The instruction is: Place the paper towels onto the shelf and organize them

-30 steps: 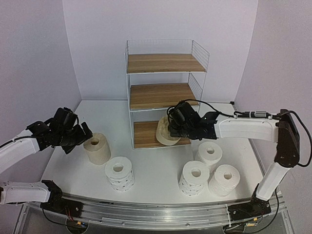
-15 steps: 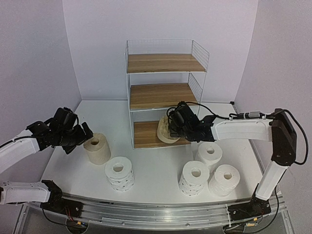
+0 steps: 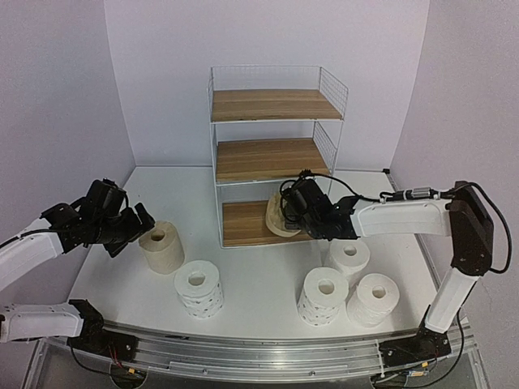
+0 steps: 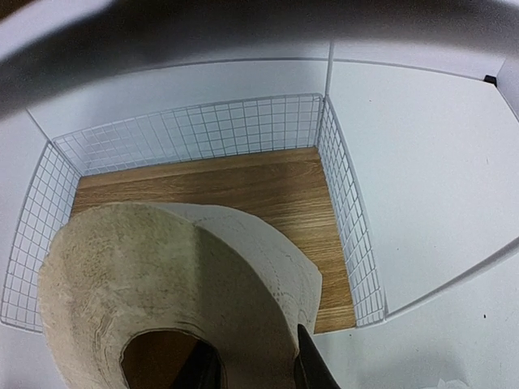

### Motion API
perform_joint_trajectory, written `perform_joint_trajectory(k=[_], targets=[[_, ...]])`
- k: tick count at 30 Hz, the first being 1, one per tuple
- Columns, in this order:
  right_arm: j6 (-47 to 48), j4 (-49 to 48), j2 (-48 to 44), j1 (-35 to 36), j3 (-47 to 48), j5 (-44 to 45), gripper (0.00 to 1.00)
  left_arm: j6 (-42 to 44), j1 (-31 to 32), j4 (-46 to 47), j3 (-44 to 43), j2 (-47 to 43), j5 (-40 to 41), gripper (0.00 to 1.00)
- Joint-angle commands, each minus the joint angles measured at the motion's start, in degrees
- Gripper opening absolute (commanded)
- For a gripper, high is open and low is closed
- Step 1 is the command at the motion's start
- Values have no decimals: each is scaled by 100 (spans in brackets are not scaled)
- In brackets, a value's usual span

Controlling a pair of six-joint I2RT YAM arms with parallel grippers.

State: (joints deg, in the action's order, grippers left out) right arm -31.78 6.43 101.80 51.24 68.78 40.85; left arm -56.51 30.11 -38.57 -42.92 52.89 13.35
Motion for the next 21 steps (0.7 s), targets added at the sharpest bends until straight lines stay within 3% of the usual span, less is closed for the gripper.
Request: perform_joint_trajectory(k=[1,6,16,21], targets=[[-153,-133,119,-56,-78,114,26,-142,4,71,74,-165,-80,99],[-228,-176,182,-53,-140,100,28,-221,4,51,107,-239,-78,99],[-108,-186,166,-53,-98,175,49,-238,5,-15,47,-278,-9,99],[-5,-186,87,-53,-77,134,53,-220,4,-16,15,-277,15,99]])
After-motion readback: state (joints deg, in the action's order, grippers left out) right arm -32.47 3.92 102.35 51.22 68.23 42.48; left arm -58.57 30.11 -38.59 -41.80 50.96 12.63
